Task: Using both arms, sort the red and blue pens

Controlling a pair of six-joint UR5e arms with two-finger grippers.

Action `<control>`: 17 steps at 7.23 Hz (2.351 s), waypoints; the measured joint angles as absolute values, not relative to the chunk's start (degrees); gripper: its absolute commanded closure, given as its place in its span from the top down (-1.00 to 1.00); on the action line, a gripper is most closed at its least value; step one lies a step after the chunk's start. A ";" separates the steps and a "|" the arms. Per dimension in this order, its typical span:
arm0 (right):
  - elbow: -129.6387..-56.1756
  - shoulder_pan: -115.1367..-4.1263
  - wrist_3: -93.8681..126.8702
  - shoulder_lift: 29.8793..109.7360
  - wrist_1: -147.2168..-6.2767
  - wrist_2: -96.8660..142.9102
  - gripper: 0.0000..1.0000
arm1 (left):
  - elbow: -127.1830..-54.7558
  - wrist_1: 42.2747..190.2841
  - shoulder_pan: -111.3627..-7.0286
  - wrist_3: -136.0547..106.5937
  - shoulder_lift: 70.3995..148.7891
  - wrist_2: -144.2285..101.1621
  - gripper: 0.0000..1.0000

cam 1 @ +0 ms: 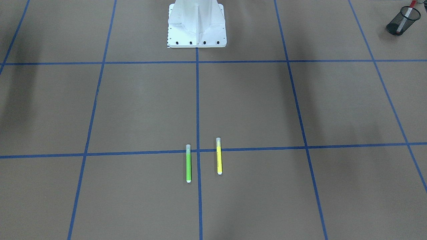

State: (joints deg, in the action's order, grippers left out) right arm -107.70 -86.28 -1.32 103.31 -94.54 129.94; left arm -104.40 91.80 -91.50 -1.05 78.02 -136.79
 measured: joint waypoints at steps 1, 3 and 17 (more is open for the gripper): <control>-107.57 -86.59 -1.40 103.17 -94.51 129.69 0.99 | -104.41 91.83 -91.49 -1.06 77.99 -136.86 1.00; -107.53 -86.72 -1.36 102.97 -94.49 129.30 0.99 | -104.41 91.84 -91.49 -1.05 77.96 -136.93 1.00; -108.98 -86.79 -1.46 102.83 -94.41 129.64 0.99 | -104.51 92.02 -91.30 -1.06 77.96 -136.93 1.00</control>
State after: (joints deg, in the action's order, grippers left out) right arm -108.98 -86.79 -1.46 102.83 -94.41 129.64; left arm -104.51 92.02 -91.30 -1.06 77.96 -136.93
